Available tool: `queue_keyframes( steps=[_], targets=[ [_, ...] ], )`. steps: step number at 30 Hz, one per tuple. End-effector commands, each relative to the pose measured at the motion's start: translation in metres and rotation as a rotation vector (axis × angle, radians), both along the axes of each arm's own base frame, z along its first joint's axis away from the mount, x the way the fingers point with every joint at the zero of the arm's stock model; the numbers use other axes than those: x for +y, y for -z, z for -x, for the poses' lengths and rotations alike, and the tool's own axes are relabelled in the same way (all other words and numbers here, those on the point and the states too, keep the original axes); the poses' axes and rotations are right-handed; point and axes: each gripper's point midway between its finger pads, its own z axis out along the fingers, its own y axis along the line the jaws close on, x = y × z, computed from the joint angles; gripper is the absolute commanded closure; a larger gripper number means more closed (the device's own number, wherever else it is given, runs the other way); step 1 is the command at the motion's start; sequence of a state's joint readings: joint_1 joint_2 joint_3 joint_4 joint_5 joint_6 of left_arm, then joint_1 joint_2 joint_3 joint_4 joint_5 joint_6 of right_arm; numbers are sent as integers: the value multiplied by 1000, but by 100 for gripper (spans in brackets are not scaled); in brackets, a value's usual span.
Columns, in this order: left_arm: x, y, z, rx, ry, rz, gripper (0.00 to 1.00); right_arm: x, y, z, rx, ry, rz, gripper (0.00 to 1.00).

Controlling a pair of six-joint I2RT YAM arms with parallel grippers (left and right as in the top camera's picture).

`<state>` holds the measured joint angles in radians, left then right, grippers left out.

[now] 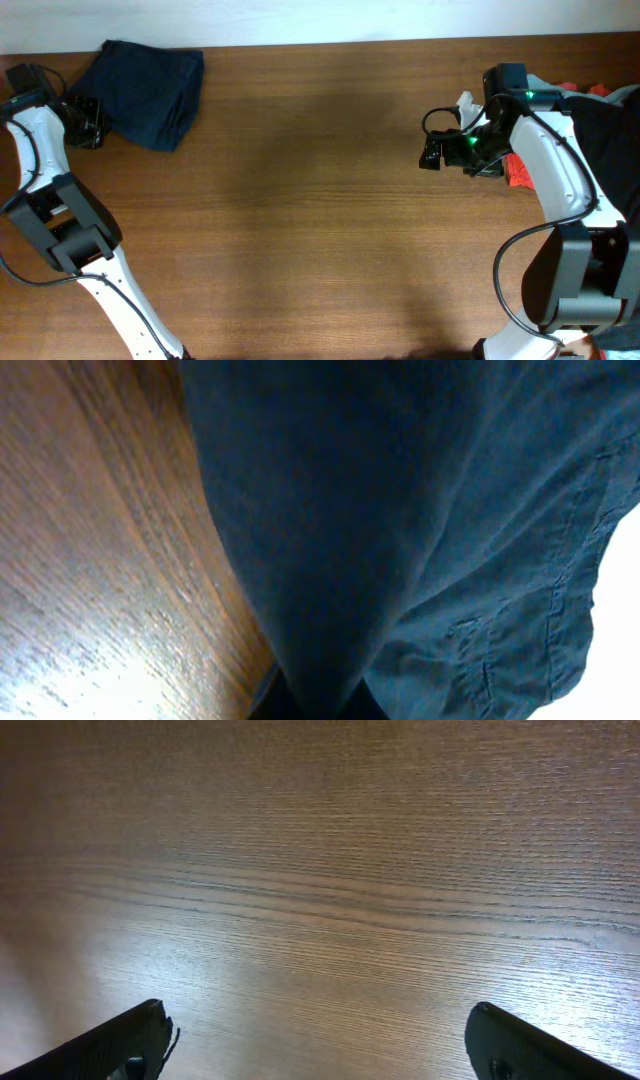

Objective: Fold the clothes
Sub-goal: 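Drag the navy bundle leftward to the table's top-left with the left gripper, then adjust and release the bundle with the left gripper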

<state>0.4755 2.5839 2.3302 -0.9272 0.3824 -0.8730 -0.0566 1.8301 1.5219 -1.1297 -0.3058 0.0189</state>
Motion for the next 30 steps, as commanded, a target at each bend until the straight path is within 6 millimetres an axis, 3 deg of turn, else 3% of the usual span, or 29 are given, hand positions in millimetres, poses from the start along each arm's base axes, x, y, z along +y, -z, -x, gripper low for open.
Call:
queue_keyframes(
  steps=[1, 6, 10, 19, 21, 22, 25, 30],
  targets=[
    [-8, 10, 5, 36, -4, 52, 99, -3, -3, -2, -11, 2, 13, 1],
    [-21, 6, 3, 17, 23, 114, 99, -3, -3, -2, -11, 2, 13, 1],
    [-18, 3, -5, -19, 27, 93, 99, -3, -3, -2, -11, 2, 13, 1],
    [-33, 10, -10, -12, 54, 95, 96, -3, -3, -2, -11, 2, 13, 1],
    [-34, 11, -10, -16, 75, 86, 85, -3, -3, -2, -11, 2, 13, 1],
    [-34, 10, -10, -19, 88, 80, 69, -3, -3, -2, -11, 2, 13, 1],
    [-31, 9, -6, -18, 91, 96, 1, -3, -3, -2, -11, 2, 13, 1],
    [-24, 0, 7, 7, 95, 99, 1, -3, -3, -2, -11, 2, 13, 1]
  ],
)
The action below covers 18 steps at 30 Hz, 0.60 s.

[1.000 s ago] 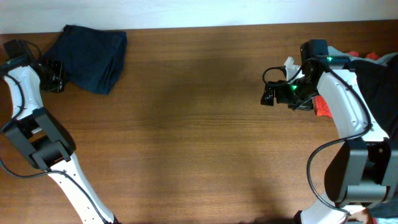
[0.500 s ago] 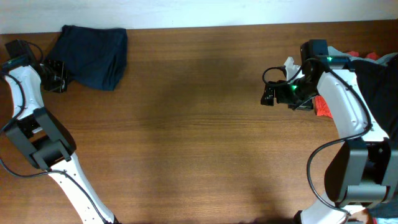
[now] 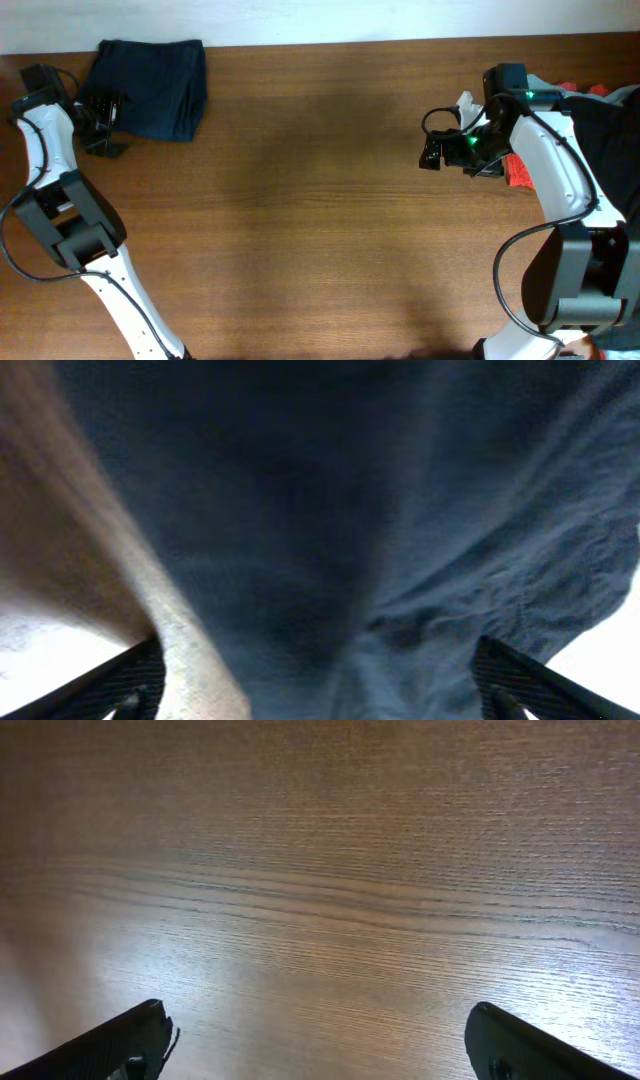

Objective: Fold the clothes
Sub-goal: 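Adjust and release the bundle with the left gripper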

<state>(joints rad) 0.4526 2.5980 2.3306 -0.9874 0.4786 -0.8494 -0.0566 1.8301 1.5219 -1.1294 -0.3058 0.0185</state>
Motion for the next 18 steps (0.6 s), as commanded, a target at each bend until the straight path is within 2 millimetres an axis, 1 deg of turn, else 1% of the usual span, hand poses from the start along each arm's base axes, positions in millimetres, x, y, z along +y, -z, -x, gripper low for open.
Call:
queue_keyframes(
  steps=[1, 3, 5, 8, 10, 11, 13, 15, 16, 17, 18],
  targets=[
    [10, -10, 7, -13, 24, -5, 1, -3, -3, -2, -10, 2, 13, 1],
    [11, -28, 12, -25, 43, -21, 1, -3, -3, -2, -10, 2, 13, 1],
    [10, -44, 13, -47, 60, -40, 1, -3, -3, -2, -10, 2, 13, 1],
    [11, -84, 13, -125, 108, -103, 2, -3, -3, -2, -10, 2, 13, 1],
    [10, -111, 12, -185, 148, -157, 5, -3, -3, -2, -10, 2, 13, 1],
    [11, -126, 10, -225, 169, -189, 18, -3, -3, -2, -10, 2, 13, 1],
    [10, -143, 6, -277, 203, -229, 100, -3, -3, -2, -10, 2, 13, 1],
    [6, -149, -1, -338, 253, -238, 100, -3, -3, -2, -10, 2, 13, 1],
    [6, -146, -1, -334, 253, -236, 100, -3, -3, -2, -10, 2, 13, 1],
    [9, -134, -3, -310, 249, -245, 100, -3, -3, -2, -10, 2, 13, 1],
    [11, -127, -3, -293, 246, -250, 100, -3, -3, -2, -10, 2, 13, 1]
  ],
)
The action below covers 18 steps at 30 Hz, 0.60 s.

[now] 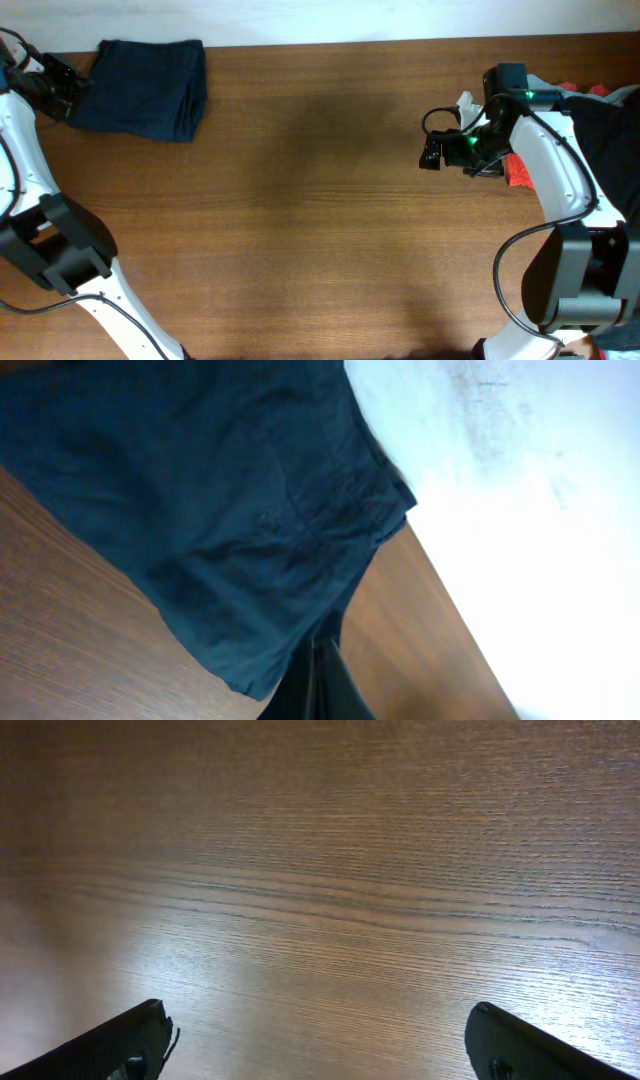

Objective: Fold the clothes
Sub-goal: 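Adjust and release the bundle with the left gripper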

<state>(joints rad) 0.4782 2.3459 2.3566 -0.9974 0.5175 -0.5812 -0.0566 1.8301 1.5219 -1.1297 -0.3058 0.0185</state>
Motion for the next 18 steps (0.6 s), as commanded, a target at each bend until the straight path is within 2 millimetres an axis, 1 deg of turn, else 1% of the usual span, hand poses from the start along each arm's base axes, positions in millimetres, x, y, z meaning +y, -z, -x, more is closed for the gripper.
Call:
queue_keyframes(
  steps=[1, 2, 5, 6, 8, 9, 12, 16, 18],
  targets=[
    [1, 31, -2, 45, 35, -27, 100, -3, -3, -2, -11, 2, 13, 1],
    [0, 39, -3, 59, 37, -26, 100, -3, -3, -2, -11, 2, 13, 1],
    [-6, 72, -6, 108, 54, -2, 100, -3, -3, -2, -11, 2, 13, 1],
    [-9, 86, -7, 130, 62, 8, 100, -3, -3, -2, -11, 2, 13, 1],
    [-13, 105, -5, 166, 69, 26, 100, -3, -3, -2, -11, 2, 13, 1],
    [-15, 121, -2, 200, 71, 43, 100, -3, -3, -2, -11, 2, 13, 1],
    [-12, 141, 5, 254, 72, 25, 100, -3, -3, -2, -11, 2, 13, 1],
    [5, 162, 22, 367, 22, -68, 100, -3, -3, -2, -11, 2, 13, 1],
    [8, 165, 24, 374, 45, -102, 100, -3, -3, -2, -11, 2, 13, 1]
  ],
)
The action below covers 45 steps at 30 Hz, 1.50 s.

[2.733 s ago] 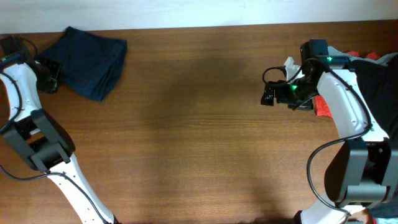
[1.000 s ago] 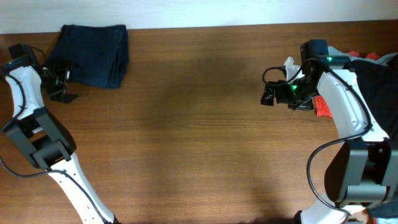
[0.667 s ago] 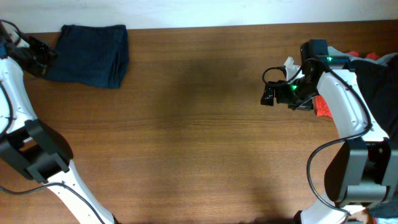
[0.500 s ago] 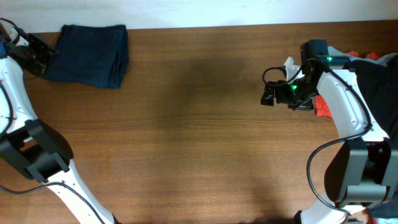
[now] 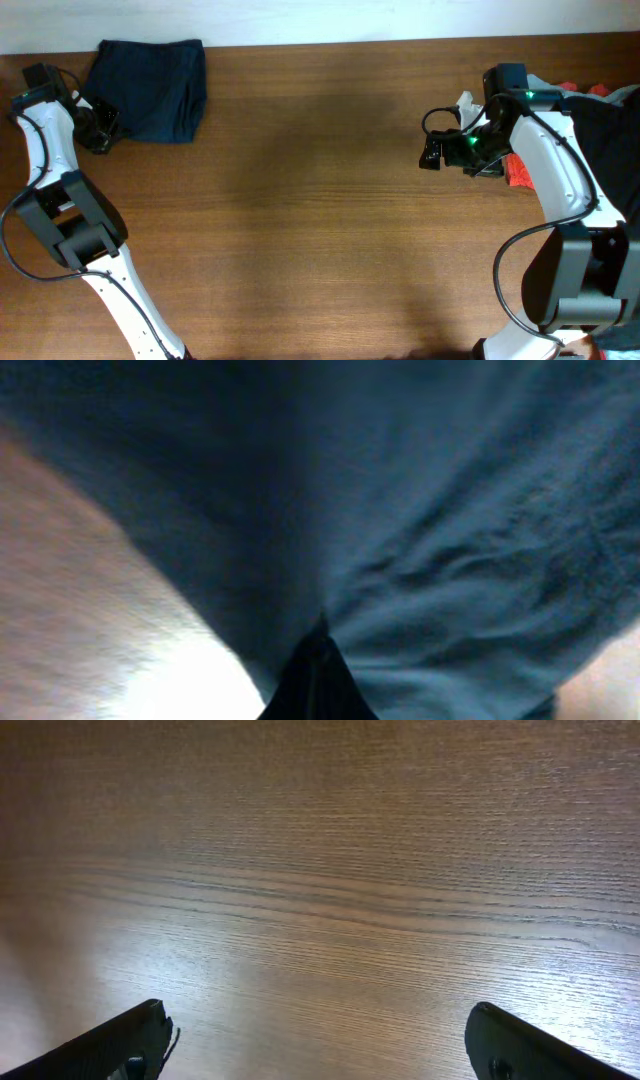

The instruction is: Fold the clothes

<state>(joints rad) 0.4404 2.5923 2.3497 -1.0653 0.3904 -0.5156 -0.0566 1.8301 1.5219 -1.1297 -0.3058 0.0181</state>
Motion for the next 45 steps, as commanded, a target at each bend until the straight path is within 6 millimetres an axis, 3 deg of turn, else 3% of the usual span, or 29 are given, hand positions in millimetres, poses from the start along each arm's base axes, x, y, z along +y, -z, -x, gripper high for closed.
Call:
queue_keyframes(
  steps=[1, 6, 9, 13, 14, 18, 21, 23, 25, 26, 27, 28, 30, 33, 39, 45],
  targets=[
    [17, 13, 9, 47, 34, -107, 100, -3, -3, -2, -11, 2, 13, 1],
    [4, 9, 8, 25, 50, -38, 100, -3, -3, -2, -11, 2, 13, 1],
    [-20, -12, -7, -83, 95, 109, 100, -3, -3, -2, -11, 2, 13, 1],
    [-57, -63, -26, -241, 181, 263, 100, -3, -3, -2, -11, 2, 13, 1],
    [-71, -80, -30, -263, 215, 253, 100, -3, -3, -2, -11, 2, 13, 1],
    [-115, -110, -35, -297, 334, 171, 100, -3, -3, -2, -11, 2, 13, 1],
    [-152, -113, -36, -264, 392, 84, 99, -3, -3, -2, -11, 2, 13, 1],
    [-186, -109, -38, -244, 451, 40, 94, -3, -3, -2, -11, 2, 13, 1],
    [-221, -103, -37, -222, 507, -10, 81, -3, -3, -2, -11, 2, 13, 1],
    [-237, -100, -37, -213, 534, -39, 66, -3, -3, -2, -11, 3, 13, 1],
    [-252, -98, -35, -206, 560, -56, 6, -3, -3, -2, -11, 2, 13, 1],
    [-272, -97, -32, -203, 593, -69, 1, -3, -3, -2, -11, 2, 13, 1],
    [-322, -96, -22, -205, 682, -69, 1, -3, -3, -2, -11, 2, 13, 1],
    [-368, -96, -7, -209, 766, -60, 1, -3, -3, -2, -11, 2, 13, 1],
    [-442, -96, 25, -214, 907, -46, 1, -3, -3, -2, -11, 2, 13, 1],
    [-493, -96, 54, -218, 1009, -35, 1, -3, -3, -2, -11, 2, 13, 1]
  ],
)
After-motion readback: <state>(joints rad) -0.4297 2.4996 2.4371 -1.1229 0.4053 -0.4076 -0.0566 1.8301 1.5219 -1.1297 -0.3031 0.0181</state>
